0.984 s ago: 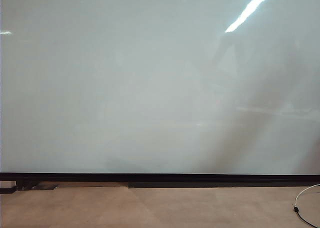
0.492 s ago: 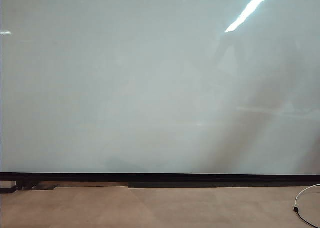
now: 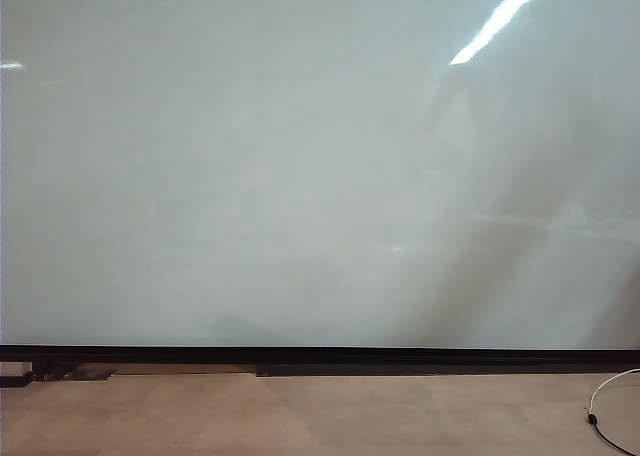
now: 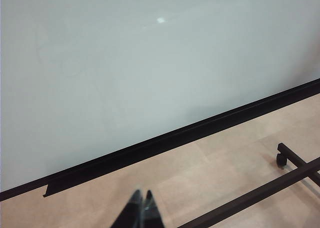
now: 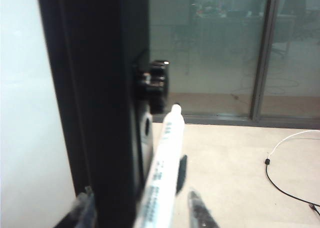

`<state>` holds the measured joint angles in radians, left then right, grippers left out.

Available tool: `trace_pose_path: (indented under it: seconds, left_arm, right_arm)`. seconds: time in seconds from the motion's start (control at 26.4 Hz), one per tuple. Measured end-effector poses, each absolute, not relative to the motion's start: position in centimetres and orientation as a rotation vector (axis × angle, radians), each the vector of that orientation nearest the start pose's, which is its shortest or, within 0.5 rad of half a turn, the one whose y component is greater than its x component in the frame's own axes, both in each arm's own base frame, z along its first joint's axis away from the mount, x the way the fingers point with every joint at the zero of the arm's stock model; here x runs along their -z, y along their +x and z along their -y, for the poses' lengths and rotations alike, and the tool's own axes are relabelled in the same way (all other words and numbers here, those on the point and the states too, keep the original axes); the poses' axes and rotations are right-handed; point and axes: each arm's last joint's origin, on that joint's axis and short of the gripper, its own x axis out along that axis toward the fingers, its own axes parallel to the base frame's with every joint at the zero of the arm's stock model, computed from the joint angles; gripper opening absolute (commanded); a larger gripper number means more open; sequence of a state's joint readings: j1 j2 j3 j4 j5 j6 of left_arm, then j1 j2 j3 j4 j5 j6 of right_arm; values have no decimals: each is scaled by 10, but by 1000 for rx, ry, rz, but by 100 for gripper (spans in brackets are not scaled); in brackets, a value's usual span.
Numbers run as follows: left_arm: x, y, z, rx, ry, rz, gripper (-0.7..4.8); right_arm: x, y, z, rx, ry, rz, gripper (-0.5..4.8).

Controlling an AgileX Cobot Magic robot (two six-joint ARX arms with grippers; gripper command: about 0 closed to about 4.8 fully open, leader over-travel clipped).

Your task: Pick up the pen on the shelf to the right of the whiteboard and draw a straight line.

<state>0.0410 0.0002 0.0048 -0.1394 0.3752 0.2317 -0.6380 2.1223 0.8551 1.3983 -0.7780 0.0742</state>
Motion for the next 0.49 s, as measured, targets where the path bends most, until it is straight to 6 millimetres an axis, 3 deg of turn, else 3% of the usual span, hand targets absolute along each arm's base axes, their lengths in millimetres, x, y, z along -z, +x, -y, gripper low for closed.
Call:
trace_pose_path:
  seconds: [0.15, 0.26, 0.42, 0.49]
  left_arm:
    - [-152, 95, 7, 347, 201, -93, -5]
    - [-152, 95, 7, 347, 201, -93, -5]
    - [-152, 95, 7, 347, 201, -93, -5]
    - [-152, 95, 7, 347, 201, -93, -5]
  right_arm:
    - [-124, 314, 209, -141, -11, 94, 189]
    - [-124, 314, 209, -141, -10, 94, 110]
    - [-124, 313, 210, -130, -10, 94, 75]
    - [-124, 313, 210, -129, -9, 94, 3]
